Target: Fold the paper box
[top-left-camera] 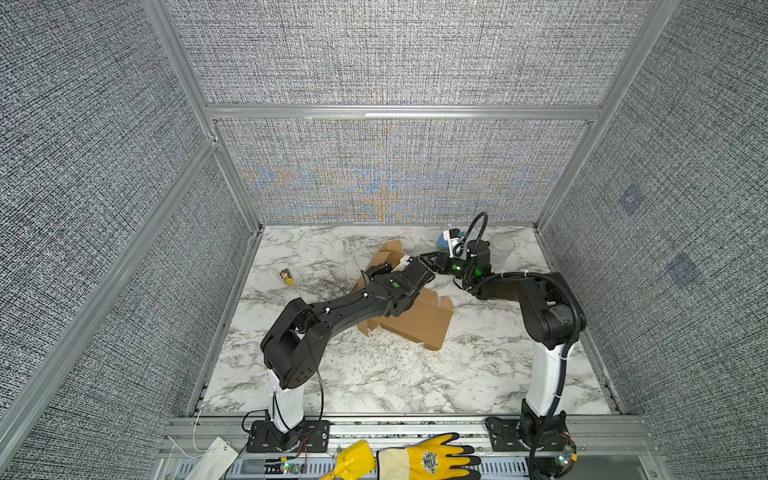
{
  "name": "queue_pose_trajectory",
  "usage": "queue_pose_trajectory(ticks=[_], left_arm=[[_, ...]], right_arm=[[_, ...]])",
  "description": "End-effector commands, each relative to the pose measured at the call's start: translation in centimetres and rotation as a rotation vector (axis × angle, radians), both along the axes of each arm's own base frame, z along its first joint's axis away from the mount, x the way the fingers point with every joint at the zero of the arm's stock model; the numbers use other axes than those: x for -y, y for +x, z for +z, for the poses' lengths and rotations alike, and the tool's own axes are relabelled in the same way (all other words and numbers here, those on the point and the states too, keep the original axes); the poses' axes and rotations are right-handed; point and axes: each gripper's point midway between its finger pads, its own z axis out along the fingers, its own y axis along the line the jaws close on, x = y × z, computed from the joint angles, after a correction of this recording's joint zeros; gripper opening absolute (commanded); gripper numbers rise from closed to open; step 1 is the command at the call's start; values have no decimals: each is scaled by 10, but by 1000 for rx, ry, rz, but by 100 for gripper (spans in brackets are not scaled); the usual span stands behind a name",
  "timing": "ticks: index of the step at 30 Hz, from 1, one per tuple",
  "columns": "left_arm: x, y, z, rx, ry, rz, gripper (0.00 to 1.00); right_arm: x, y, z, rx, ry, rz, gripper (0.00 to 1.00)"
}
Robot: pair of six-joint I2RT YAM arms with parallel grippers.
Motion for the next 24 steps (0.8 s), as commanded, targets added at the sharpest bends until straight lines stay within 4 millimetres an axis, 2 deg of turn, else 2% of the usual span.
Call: queue_pose_trajectory(ticks=[1,8,16,24], left_arm=[[3,5,16,60,27,-26,0],[5,1,21,101,58,-70,0],[13,0,25,135,53,-96,0],[13,-1,18,118,52,-101,0]], right_arm=[[-7,9,15,90,1,21,52],[-9,37,-2,15,-55,-31,51],[-24,48,-19,-22,-87,7,51],[-30,27,-15,65,-53,64,51]])
